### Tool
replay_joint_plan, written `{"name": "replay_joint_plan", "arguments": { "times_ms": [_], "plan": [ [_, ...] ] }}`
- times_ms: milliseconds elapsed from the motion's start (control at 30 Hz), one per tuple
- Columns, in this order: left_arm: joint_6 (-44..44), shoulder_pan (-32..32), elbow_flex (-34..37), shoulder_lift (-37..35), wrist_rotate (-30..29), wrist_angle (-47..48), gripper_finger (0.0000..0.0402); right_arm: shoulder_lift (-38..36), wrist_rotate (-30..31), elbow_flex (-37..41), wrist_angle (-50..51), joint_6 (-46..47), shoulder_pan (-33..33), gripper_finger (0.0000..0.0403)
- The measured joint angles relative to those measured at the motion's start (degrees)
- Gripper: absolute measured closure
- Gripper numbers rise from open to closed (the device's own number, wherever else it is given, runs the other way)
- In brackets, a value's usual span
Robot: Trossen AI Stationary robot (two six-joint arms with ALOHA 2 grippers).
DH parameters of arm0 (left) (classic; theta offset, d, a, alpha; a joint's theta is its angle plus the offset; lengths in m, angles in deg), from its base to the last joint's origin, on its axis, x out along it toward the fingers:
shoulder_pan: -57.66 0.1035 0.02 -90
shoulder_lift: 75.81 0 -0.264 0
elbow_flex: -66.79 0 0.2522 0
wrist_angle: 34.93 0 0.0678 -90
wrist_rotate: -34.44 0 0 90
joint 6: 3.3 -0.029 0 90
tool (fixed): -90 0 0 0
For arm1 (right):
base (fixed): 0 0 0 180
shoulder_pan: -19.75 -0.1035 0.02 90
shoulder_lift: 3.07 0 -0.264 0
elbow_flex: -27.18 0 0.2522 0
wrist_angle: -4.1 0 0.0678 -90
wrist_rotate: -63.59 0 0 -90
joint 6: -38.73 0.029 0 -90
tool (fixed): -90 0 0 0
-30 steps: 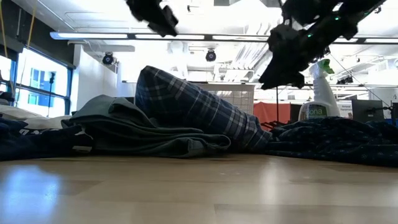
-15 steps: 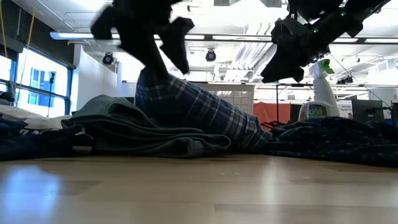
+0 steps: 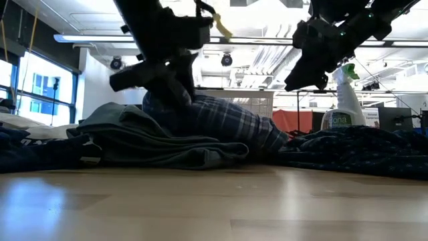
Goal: Fold Laundry from Bin
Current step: Fold the checkered blue polo
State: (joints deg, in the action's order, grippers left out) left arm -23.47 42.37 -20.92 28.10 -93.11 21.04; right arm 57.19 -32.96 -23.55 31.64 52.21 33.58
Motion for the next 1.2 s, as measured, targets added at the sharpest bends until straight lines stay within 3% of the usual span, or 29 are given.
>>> {"name": "replay_joint_plan", "arguments": {
  "times_ms": [100, 167, 367, 533, 633, 767, 867, 967, 1133, 1200],
  "plan": [
    [5.1, 0.2, -3.3, -0.9, 2.7, 5.5, 0.0348, -1.8, -3.0, -0.3, 0.2, 0.0, 0.0, 0.0279],
    [9.6, 0.6, -6.1, -1.9, 5.1, 9.0, 0.0386, -3.3, -4.2, -1.0, 0.3, -0.1, 0.0, 0.0279],
    [22.9, 3.9, -12.6, -7.8, 12.2, 11.5, 0.0397, -6.8, -5.5, -3.4, -3.5, -2.1, -0.1, 0.0279],
    [33.2, 10.0, -13.7, -12.3, 19.6, 10.4, 0.0399, -5.7, -9.5, -4.6, -9.1, -6.5, -0.4, 0.0270],
    [35.0, 13.2, -13.7, -13.9, 21.9, 10.1, 0.0399, -3.2, -10.4, -6.3, -8.9, -10.4, -1.5, 0.0234],
    [35.1, 16.2, -13.7, -14.2, 25.2, 8.5, 0.0400, 2.9, -9.8, -9.5, -10.2, -17.7, -3.8, 0.0158],
    [35.2, 17.7, -13.7, -14.1, 27.3, 5.6, 0.0401, 8.9, -5.3, -13.0, -11.4, -25.0, -6.2, 0.0106],
    [37.2, 18.6, -13.8, -13.6, 28.0, 2.7, 0.0401, 14.8, 1.9, -17.6, -10.2, -32.1, -8.6, 0.0081],
    [39.6, 19.2, -13.8, -13.6, 28.0, 0.9, 0.0401, 22.3, 15.6, -26.0, -2.2, -36.9, -11.4, 0.0086],
    [39.6, 19.2, -13.8, -13.6, 28.0, 0.4, 0.0401, 24.4, 18.4, -28.8, 2.0, -36.3, -11.5, 0.0100]
  ]
}}
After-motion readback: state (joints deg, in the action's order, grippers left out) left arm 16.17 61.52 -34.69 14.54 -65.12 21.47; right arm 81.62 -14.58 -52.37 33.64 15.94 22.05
